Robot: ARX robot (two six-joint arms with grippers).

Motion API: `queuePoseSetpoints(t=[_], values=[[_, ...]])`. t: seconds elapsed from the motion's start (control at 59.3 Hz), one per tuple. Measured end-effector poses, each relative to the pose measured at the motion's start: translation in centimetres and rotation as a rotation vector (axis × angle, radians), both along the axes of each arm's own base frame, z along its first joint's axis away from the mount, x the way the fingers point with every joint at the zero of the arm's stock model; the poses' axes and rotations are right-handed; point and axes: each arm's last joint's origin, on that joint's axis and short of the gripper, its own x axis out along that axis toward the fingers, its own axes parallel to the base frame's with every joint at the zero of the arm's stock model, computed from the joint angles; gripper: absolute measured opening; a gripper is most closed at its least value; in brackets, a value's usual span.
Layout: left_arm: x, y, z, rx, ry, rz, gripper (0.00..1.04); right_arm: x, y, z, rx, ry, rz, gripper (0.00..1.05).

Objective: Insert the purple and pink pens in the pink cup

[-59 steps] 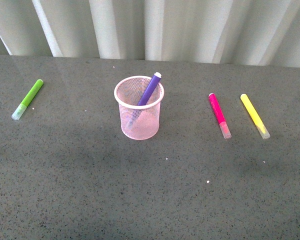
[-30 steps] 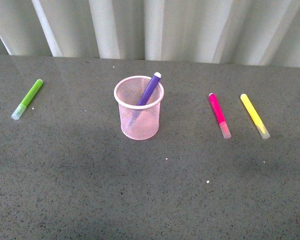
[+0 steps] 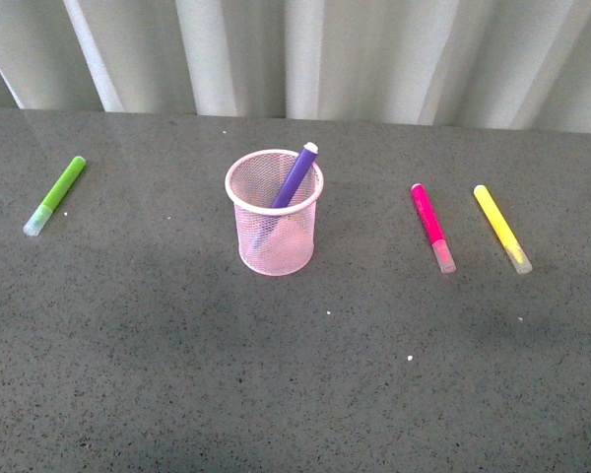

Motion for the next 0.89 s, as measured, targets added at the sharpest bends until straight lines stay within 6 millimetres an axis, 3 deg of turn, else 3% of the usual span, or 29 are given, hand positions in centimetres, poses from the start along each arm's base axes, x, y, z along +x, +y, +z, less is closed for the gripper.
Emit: queuePoseSetpoints(t=[0.152,0.236,0.27,0.32,0.405,0.455,0.523,0.54,0.573,0.641,0.708,0.894], values=[[0.0,0.0,0.0,0.0,0.0,0.0,0.78,0.9,0.0,2.2,0.057,-0.08,-0.005,0.98],[0.0,0.0,0.0,0.0,0.0,0.0,0.94,2.9,0.0,4.7,0.043,-0.148,-0.027,0.98],[0.0,0.0,0.0,0.002,0.0,0.0,1.0,4.5,0.0,6.0,0.029,-0.176,-0.043,0.98],[0.0,0.0,0.0,0.002,0.0,0.0,0.97,7.8,-0.1,7.7,0.017,-0.171,-0.076,0.98],[0.0,0.0,0.0,0.003,0.0,0.0,0.98,13.5,-0.2,8.1,-0.004,-0.027,-0.126,0.98],[0.0,0.0,0.0,0.003,0.0,0.0,0.98,17.1,0.0,7.3,-0.027,0.092,-0.138,0.98],[0.0,0.0,0.0,0.003,-0.001,0.0,0.98,22.8,0.5,4.7,-0.048,0.319,-0.163,0.98],[0.0,0.0,0.0,0.003,0.0,0.0,0.98,23.5,0.6,4.4,-0.053,0.345,-0.163,0.98],[0.0,0.0,0.0,0.003,0.0,0.0,0.98,26.6,1.2,2.5,-0.066,0.474,-0.137,0.98],[0.0,0.0,0.0,0.003,0.0,0.0,0.98,30.6,2.8,-0.5,-0.089,0.666,-0.112,0.98],[0.0,0.0,0.0,0.003,0.0,0.0,0.98,33.2,4.9,-3.1,-0.121,0.813,-0.058,0.98],[0.0,0.0,0.0,0.003,0.0,0.0,0.98,35.8,10.1,-7.3,-0.17,1.006,0.049,0.98]])
